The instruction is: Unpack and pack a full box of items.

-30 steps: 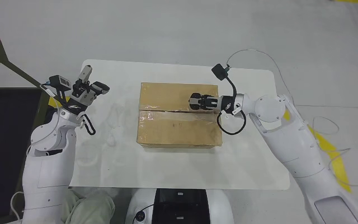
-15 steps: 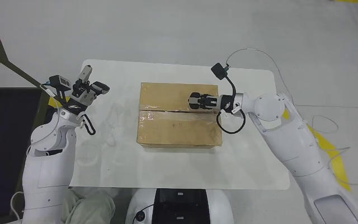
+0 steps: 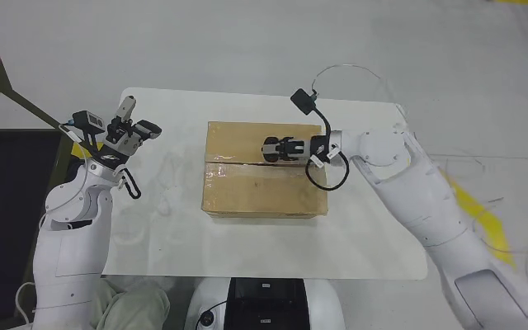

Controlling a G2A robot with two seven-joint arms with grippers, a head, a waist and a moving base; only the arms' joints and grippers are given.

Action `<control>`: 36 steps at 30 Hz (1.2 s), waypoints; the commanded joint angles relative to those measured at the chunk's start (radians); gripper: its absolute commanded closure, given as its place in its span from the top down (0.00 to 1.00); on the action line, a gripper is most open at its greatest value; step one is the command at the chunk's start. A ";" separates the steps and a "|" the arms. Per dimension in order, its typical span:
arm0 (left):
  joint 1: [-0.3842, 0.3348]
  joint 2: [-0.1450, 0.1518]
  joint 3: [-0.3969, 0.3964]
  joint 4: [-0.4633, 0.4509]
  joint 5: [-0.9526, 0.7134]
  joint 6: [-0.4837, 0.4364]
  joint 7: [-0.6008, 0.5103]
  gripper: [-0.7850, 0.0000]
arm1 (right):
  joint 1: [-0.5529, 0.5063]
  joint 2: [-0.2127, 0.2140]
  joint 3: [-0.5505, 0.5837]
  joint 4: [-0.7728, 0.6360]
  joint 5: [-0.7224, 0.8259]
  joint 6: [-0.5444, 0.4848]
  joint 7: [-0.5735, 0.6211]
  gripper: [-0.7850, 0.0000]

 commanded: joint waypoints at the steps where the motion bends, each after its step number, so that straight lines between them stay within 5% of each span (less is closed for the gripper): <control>1: 0.000 0.000 0.000 0.000 0.000 0.000 0.000 1.00 | 0.046 -0.027 -0.048 0.042 0.060 0.000 -0.011 0.00; 20: 0.000 0.000 0.000 0.000 0.000 0.000 0.000 1.00 | 0.264 -0.275 -0.364 0.323 0.256 0.052 -0.123 0.00; 36: 0.000 0.000 0.000 0.000 0.000 0.000 0.000 1.00 | 0.291 -0.356 -0.395 0.467 0.230 0.158 -0.111 0.00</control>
